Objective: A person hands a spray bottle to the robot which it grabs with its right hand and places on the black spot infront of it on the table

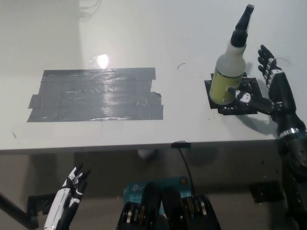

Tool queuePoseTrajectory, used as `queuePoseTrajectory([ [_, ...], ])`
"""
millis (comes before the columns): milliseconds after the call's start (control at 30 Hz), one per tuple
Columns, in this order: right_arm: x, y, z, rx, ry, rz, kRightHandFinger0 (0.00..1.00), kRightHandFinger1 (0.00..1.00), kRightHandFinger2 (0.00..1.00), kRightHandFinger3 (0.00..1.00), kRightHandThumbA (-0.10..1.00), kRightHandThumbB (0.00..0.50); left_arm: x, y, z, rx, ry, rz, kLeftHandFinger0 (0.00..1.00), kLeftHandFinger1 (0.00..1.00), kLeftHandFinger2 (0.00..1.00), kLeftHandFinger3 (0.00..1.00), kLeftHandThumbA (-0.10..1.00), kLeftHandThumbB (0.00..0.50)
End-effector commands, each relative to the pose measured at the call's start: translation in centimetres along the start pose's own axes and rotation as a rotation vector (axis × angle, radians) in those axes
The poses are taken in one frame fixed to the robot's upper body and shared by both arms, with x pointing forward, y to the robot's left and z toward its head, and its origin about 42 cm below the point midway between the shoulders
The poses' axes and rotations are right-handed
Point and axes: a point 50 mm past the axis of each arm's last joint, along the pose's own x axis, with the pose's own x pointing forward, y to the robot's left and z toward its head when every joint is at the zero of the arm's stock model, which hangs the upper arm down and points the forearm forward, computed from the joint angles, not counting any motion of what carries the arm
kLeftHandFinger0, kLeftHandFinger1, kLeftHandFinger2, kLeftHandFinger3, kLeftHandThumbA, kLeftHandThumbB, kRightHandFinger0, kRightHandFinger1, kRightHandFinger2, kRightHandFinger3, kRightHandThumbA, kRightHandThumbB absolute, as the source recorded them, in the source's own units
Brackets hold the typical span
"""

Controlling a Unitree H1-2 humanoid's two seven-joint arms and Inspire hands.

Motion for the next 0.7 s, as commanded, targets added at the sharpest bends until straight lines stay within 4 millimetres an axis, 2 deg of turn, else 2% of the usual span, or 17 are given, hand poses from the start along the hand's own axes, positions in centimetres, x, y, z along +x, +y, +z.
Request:
queuePoseTrajectory([
  [0,-0.8,-1.5,2.5,0.003,-0.080,0.013,1.00,1.00,1.00,1.00,0.90,0.500,0.1,0.5,0.7,-0.003,-0.055,-0.008,1.00,1.00,0.94,1.00,0.89,0.337],
  [133,-3.2,-1.6,4.1,0.039,-0.119,0.025,1.00,1.00,1.00,1.00,0.94,0.500,0.1,0.6,0.6,0.013,-0.060,-0.006,1.00,1.00,0.95,1.00,0.92,0.346],
  [167,-4.4,-1.6,4.9,0.038,-0.147,0.033,1.00,1.00,1.00,1.00,0.96,0.500,0.1,0.6,0.6,0.014,-0.061,-0.007,1.00,1.00,0.97,1.00,0.93,0.350],
  [333,-11.2,-1.1,8.3,0.078,-0.283,0.043,1.00,1.00,1.00,1.00,0.97,0.500,0.1,0.3,0.5,0.009,-0.061,-0.013,1.00,1.00,1.00,1.00,0.95,0.336],
  [367,-13.3,-0.9,9.1,0.050,-0.315,0.042,1.00,1.00,1.00,1.00,1.00,0.500,-0.1,0.2,0.5,0.010,-0.061,-0.016,1.00,1.00,1.00,1.00,0.99,0.329],
  [400,-14.1,-0.8,9.5,0.038,-0.330,0.042,1.00,1.00,1.00,1.00,1.00,0.500,-0.2,0.2,0.5,0.010,-0.062,-0.017,1.00,1.00,1.00,1.00,0.99,0.329],
  [433,-16.3,-0.6,10.3,-0.005,-0.359,0.054,1.00,1.00,1.00,1.00,1.00,0.500,-0.4,0.1,0.3,0.007,-0.052,-0.021,1.00,1.00,1.00,1.00,1.00,0.347],
  [467,-18.1,-0.3,10.8,-0.032,-0.375,0.056,1.00,1.00,1.00,1.00,1.00,0.500,-0.7,-0.1,0.1,0.001,-0.040,-0.026,1.00,1.00,1.00,1.00,1.00,0.337],
  [500,-18.4,-0.2,10.9,-0.036,-0.377,0.056,1.00,1.00,1.00,1.00,1.00,0.500,-0.8,-0.1,0.1,0.000,-0.038,-0.026,1.00,1.00,1.00,1.00,1.00,0.337],
  [533,-19.9,0.2,11.0,-0.051,-0.380,0.052,1.00,1.00,1.00,1.00,1.00,0.500,-1.0,-0.2,0.0,0.001,-0.034,-0.030,1.00,1.00,1.00,1.00,1.00,0.307],
  [600,-22.2,1.2,11.3,-0.029,-0.374,0.064,1.00,1.00,1.00,1.00,1.00,0.500,-1.4,-0.4,0.0,-0.002,-0.023,-0.034,1.00,1.00,1.00,1.00,1.00,0.296],
  [667,-23.3,1.5,10.6,0.020,-0.343,0.068,1.00,1.00,1.00,1.00,1.00,0.500,-1.6,-0.4,0.0,-0.003,-0.017,-0.039,1.00,1.00,1.00,1.00,1.00,0.285],
])
